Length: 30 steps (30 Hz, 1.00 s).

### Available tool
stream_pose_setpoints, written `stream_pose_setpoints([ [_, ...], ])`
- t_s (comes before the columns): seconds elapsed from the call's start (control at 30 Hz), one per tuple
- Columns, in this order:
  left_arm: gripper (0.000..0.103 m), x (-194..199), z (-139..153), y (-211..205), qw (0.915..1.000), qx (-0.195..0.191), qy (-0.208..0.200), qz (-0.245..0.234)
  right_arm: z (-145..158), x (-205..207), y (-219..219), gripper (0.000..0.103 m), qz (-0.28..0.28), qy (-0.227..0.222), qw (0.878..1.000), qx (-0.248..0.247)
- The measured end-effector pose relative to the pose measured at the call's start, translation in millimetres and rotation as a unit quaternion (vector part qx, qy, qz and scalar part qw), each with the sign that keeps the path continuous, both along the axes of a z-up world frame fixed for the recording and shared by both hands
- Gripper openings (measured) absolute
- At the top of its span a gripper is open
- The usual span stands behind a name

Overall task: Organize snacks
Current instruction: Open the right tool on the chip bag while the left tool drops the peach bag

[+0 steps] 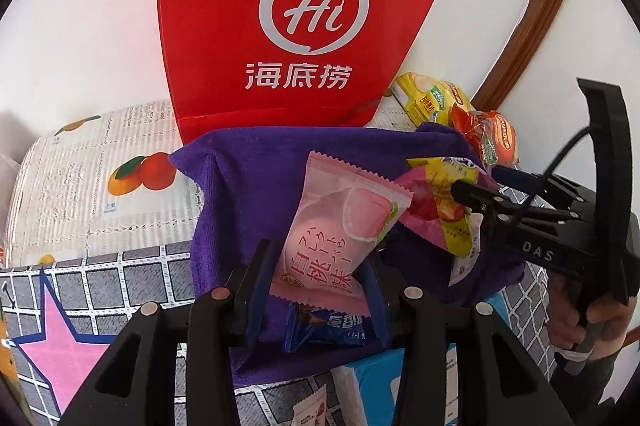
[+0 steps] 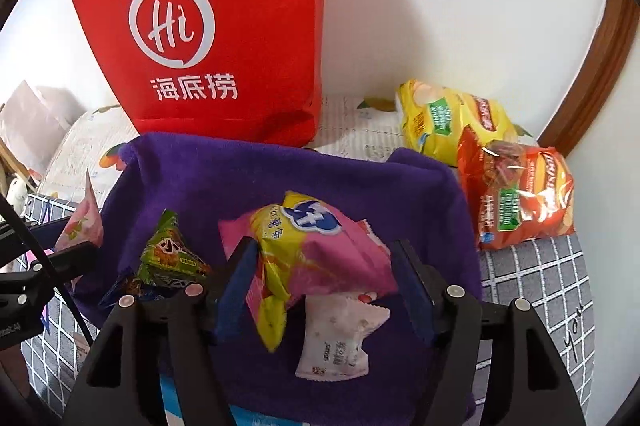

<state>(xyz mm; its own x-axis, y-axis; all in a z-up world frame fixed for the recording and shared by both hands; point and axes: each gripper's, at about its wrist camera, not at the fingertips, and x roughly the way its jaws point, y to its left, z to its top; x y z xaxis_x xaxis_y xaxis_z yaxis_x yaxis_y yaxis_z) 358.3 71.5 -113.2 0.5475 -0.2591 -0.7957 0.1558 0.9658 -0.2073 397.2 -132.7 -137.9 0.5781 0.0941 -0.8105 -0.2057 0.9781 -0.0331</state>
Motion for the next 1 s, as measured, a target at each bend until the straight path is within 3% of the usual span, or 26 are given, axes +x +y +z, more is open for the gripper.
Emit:
stream_pose_setpoints([
  [0.57, 0.041, 3, -4, 3, 0.9998, -0.012, 0.008, 0.011, 25, -37, -20, 0.069, -0.034, -0.043, 0.998, 0.034],
  [1.0, 0.042, 3, -6, -2, 0.9997, -0.016, -0.003, 0.02, 15, -53, -31, 0.069, -0.051, -0.028, 0.997, 0.046],
])
